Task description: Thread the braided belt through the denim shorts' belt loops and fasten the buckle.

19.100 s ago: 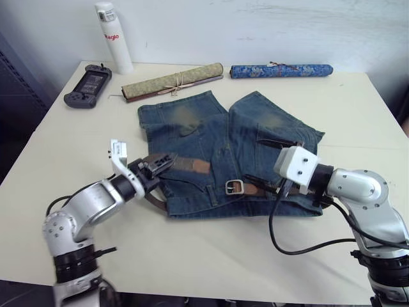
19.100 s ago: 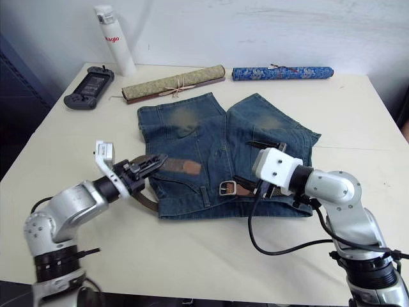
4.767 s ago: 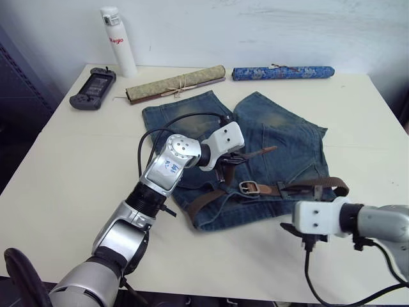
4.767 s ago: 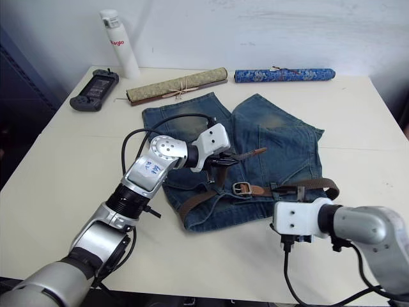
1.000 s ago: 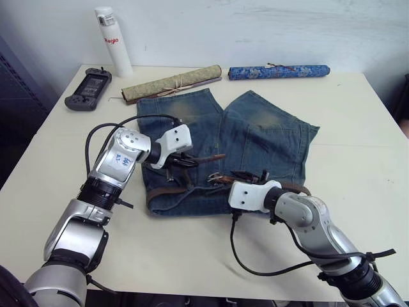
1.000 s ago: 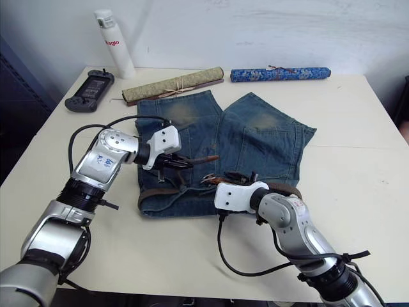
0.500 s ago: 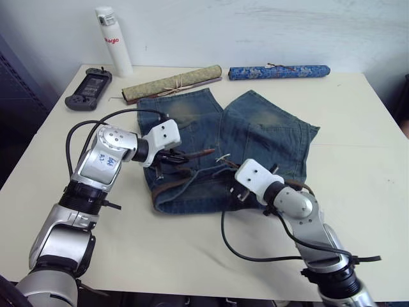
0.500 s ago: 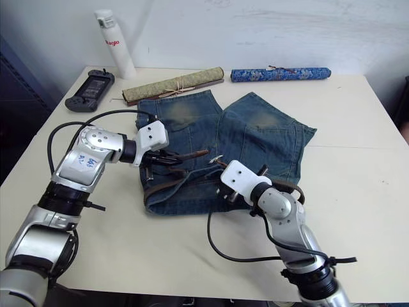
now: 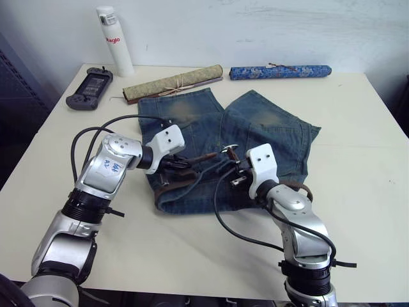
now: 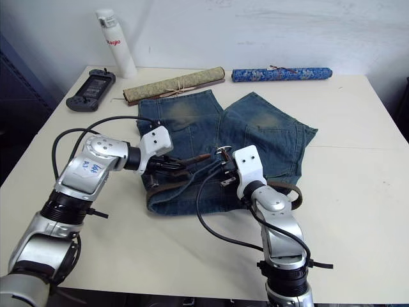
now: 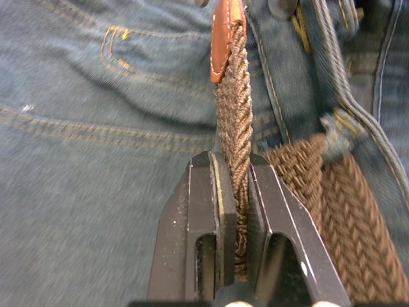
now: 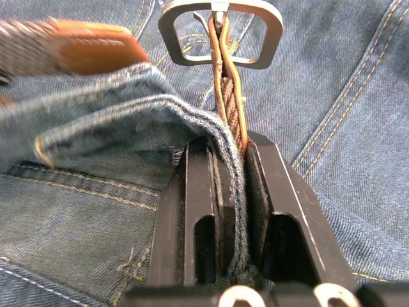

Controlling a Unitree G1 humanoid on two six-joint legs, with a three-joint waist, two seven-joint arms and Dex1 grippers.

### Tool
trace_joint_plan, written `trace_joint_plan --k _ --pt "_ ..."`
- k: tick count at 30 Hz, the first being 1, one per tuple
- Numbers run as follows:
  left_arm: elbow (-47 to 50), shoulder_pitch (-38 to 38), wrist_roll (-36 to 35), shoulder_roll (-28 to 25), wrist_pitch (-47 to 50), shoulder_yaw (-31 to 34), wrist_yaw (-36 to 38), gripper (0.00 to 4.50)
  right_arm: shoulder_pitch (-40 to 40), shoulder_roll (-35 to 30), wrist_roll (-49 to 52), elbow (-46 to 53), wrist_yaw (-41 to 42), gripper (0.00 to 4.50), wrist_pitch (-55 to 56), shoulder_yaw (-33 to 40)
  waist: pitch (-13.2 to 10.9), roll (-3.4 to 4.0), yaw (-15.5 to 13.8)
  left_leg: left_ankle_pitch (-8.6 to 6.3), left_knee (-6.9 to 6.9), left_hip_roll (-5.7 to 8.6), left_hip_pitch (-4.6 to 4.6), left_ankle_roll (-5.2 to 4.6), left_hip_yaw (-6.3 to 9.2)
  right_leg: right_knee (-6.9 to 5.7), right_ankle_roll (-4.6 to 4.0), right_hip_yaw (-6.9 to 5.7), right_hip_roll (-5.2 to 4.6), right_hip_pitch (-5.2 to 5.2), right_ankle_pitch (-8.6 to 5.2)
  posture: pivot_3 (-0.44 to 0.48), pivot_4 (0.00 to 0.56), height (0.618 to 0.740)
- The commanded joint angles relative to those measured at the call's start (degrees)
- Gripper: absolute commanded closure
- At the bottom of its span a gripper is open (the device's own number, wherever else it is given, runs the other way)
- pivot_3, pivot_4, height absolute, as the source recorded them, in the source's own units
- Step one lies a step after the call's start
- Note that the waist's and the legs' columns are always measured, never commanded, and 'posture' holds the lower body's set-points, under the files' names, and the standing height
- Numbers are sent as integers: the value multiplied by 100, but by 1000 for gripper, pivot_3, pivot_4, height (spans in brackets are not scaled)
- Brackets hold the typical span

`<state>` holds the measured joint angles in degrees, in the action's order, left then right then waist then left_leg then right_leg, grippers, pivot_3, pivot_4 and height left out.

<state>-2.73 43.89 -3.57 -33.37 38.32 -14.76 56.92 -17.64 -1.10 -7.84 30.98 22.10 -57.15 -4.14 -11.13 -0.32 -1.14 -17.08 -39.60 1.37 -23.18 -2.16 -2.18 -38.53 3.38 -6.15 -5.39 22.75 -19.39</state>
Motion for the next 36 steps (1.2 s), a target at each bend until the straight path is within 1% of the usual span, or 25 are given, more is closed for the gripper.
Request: trace_joint_plan --k 1,7,17,29,36 --pt "39 126 -6 151 37 -69 -111 4500 2 -4 214 398 -117 4476 -27 -67 0 0 0 0 1 0 0 0 -1 0 0 1 0 1 0 0 150 686" --pt "-69 206 -10 379 50 -113 -231 4500 35 -84 413 494 -216 4476 -40 -189 0 0 2 0 3 0 0 0 -3 0 0 2 0 3 0 0 150 686" --pt "-179 273 -19 480 207 -1 -499 4500 104 -213 621 512 -479 4476 -90 -126 0 0 1 0 7 0 0 0 -4 3 0 3 0 4 0 0 150 686" --pt "167 353 -222 745 588 123 -793 4500 164 -275 854 353 -857 4476 -270 156 0 0 -15 0 8 0 -2 1 -4 17 0 3 -1 4 0 0 150 686" --pt "309 364 -246 895 730 21 -923 4500 150 -324 1078 394 -820 4476 -229 -4 0 0 -4 1 14 0 -1 2 -4 23 0 3 0 4 0 0 150 686"
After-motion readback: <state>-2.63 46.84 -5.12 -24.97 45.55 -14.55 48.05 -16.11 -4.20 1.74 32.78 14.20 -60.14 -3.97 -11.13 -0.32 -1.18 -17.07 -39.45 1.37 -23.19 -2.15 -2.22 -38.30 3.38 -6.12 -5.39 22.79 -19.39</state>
